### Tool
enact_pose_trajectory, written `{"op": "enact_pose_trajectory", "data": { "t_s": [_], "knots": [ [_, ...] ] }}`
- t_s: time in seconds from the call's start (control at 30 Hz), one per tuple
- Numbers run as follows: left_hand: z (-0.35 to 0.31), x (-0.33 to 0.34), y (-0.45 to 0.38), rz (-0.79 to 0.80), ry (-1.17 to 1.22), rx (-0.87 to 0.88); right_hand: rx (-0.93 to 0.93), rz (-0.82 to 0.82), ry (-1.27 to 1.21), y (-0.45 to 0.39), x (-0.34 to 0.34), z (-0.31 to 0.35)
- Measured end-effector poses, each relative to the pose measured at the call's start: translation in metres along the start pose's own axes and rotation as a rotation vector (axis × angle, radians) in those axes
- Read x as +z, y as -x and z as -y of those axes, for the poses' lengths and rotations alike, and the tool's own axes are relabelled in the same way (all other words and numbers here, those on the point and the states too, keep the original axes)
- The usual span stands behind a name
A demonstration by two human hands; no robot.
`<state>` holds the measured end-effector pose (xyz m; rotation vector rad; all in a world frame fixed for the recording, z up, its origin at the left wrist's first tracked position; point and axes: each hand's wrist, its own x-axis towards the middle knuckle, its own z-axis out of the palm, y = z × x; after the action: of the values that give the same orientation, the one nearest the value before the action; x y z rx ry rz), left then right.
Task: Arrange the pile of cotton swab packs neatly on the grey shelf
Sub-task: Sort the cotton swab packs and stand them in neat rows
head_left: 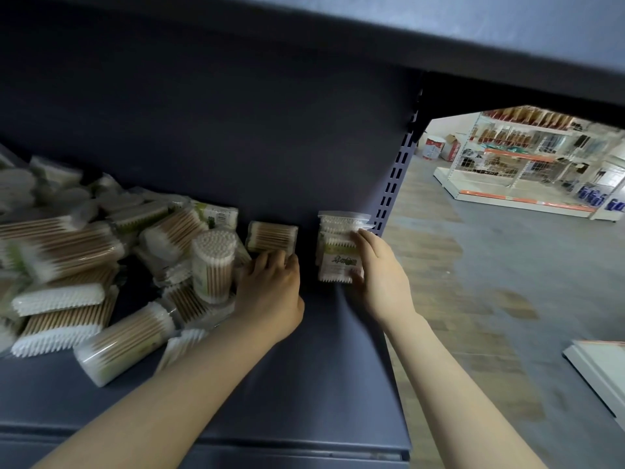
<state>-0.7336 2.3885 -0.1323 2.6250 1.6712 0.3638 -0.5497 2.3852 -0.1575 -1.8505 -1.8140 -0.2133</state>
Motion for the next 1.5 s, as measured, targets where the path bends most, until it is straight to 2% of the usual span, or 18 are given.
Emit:
{"op": "enact_pose_trajectory", "data": {
  "t_s": [0.33, 0.67, 0.9, 1.0, 1.1, 1.33, 1.5],
  "knots": [
    [0.001, -0.004, 0.007, -0.047, 0.047, 0.044, 0.009, -0.065, -0.047, 0.005, -0.013, 0.016],
    [0.004, -0.015, 0.027, -0.302, 0.111, 0.225, 0.025, -0.101, -0.155, 0.025, -0.021, 0.041],
    [0.016, -0.039, 0.050, -0.265, 0.190, 0.114, 0.061, -0.108, -0.170, 0.036, -0.024, 0.063],
    [0.032, -0.047, 0.062, -0.298, 0.195, 0.088, 0.064, -0.097, -0.182, 0.039, -0.022, 0.075],
    [0.045, -0.048, 0.074, -0.222, 0.177, 0.052, 0.062, -0.075, -0.201, 0.041, -0.021, 0.092],
    [0.078, -0.047, 0.097, -0.278, 0.303, -0.011, 0.105, -0.088, -0.253, 0.050, -0.022, 0.131],
    [0.109, -0.051, 0.114, -0.290, 0.295, -0.034, 0.114, -0.047, -0.289, 0.057, -0.025, 0.159]
  ]
}}
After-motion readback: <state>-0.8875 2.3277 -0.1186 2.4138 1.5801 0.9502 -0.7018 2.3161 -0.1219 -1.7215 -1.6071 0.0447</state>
